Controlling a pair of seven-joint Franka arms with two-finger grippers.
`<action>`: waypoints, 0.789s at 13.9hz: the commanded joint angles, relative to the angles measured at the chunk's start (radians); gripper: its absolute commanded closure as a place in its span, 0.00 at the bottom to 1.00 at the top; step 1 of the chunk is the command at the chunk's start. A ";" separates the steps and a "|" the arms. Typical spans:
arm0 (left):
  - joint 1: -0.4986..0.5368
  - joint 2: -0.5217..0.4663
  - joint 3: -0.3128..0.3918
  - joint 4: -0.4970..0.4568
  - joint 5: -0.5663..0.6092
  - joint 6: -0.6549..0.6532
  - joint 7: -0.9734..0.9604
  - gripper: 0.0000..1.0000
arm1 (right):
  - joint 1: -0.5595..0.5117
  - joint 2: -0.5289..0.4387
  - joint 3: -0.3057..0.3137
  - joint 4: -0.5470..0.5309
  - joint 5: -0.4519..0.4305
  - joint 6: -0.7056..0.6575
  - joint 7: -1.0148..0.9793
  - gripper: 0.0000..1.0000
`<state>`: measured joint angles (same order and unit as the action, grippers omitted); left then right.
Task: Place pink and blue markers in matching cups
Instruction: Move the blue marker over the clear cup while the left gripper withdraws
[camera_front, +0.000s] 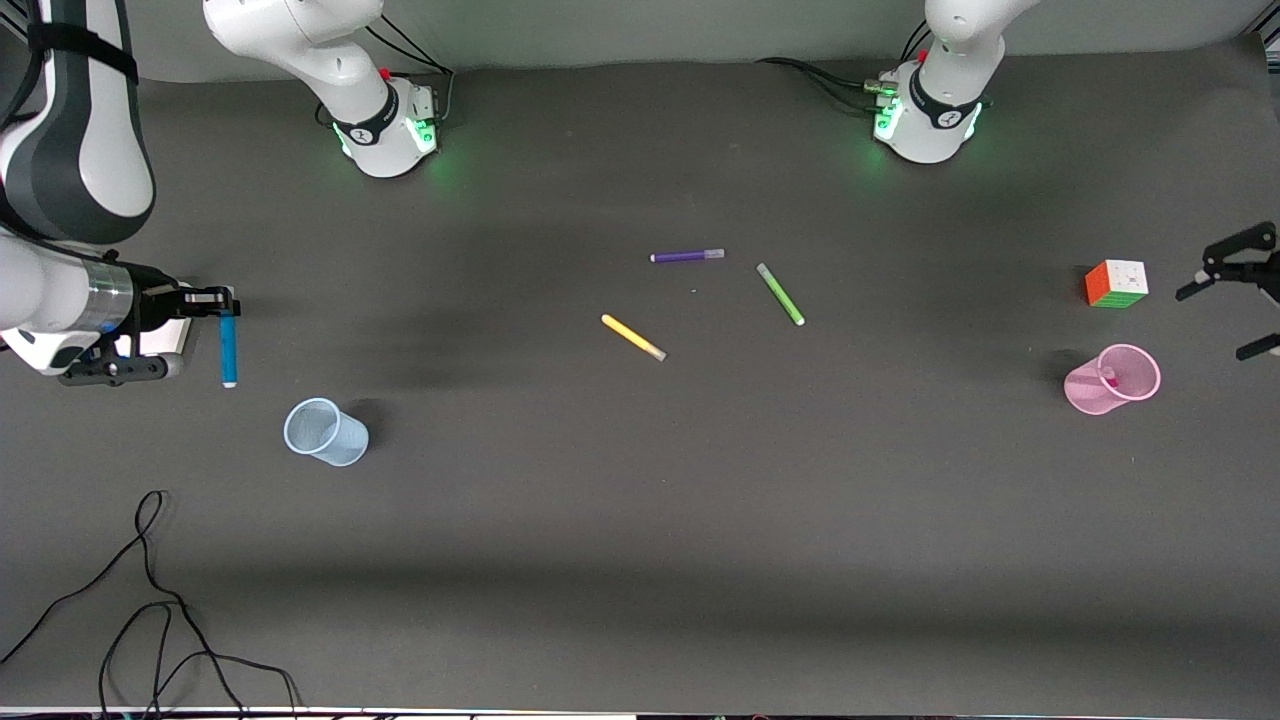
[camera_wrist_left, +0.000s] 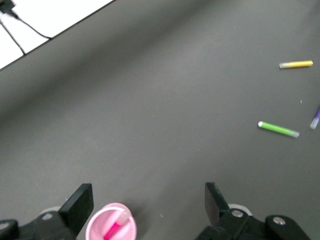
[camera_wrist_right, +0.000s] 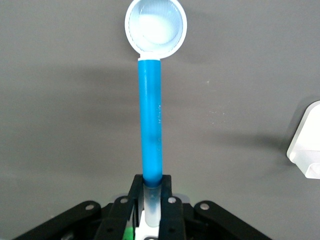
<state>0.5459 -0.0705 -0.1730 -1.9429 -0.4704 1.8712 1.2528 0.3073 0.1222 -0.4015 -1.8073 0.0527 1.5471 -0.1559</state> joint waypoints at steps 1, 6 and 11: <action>-0.093 -0.093 -0.005 -0.033 0.106 -0.003 -0.284 0.01 | -0.004 0.077 -0.011 0.055 0.030 -0.071 -0.085 1.00; -0.124 -0.187 -0.225 -0.030 0.312 -0.006 -0.868 0.01 | -0.037 0.247 -0.010 0.210 0.084 -0.182 -0.109 1.00; -0.124 -0.175 -0.361 0.079 0.458 -0.152 -1.264 0.01 | -0.085 0.427 -0.010 0.373 0.170 -0.260 -0.168 1.00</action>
<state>0.4179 -0.2499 -0.5336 -1.9096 -0.0480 1.7691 0.0546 0.2517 0.4430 -0.4045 -1.5622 0.1764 1.3570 -0.2720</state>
